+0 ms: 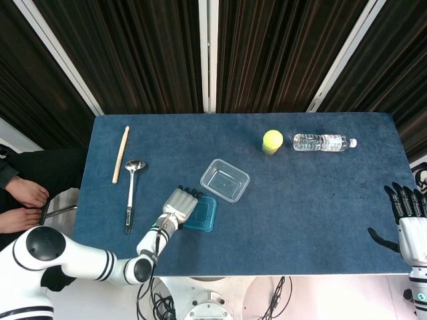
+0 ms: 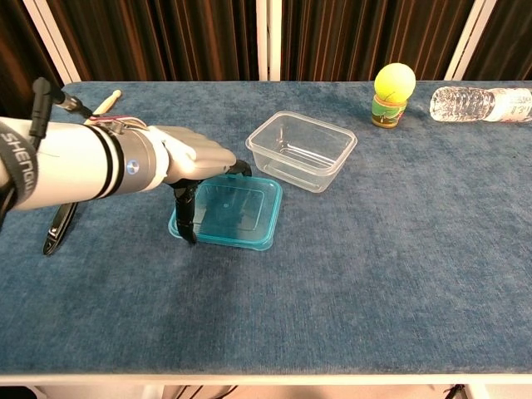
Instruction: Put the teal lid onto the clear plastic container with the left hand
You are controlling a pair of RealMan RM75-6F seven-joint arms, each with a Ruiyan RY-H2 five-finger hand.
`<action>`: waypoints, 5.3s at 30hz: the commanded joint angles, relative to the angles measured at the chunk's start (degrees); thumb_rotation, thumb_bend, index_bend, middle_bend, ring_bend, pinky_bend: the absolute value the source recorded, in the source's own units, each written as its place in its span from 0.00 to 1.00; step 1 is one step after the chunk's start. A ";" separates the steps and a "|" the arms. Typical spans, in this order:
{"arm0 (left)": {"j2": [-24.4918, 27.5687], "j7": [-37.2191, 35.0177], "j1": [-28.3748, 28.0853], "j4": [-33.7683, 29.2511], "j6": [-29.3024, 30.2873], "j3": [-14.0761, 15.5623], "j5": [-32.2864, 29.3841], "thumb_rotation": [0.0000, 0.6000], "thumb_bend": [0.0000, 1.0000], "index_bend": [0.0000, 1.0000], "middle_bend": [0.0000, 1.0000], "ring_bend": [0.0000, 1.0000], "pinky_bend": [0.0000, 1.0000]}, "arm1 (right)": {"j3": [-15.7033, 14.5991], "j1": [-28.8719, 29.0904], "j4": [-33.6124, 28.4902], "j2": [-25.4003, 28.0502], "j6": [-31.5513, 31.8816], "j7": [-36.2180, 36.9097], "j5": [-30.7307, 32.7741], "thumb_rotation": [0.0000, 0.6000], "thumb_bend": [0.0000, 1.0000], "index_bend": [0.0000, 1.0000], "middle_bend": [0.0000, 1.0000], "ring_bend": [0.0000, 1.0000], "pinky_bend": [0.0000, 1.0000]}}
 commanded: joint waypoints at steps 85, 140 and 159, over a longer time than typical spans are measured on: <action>-1.42 -43.17 -24.06 43.39 -46.66 4.76 39.40 1.00 0.37 0.09 0.11 0.05 0.05 | 0.71 -1.98 -6.11 2.65 1.04 -5.64 2.46 1.00 0.11 0.00 0.05 0.00 0.01; 3.78 -38.28 -20.88 27.37 -29.38 8.09 26.18 0.81 0.00 0.03 0.00 0.00 0.00 | 0.23 -3.06 -5.01 2.36 2.88 -3.81 0.33 1.00 0.11 0.00 0.05 0.00 0.01; 0.65 -34.29 -20.63 29.02 -29.95 8.00 22.57 0.81 0.00 0.03 0.00 0.00 0.00 | -0.03 -3.59 -5.13 2.28 3.28 -4.01 0.20 1.00 0.11 0.00 0.05 0.00 0.01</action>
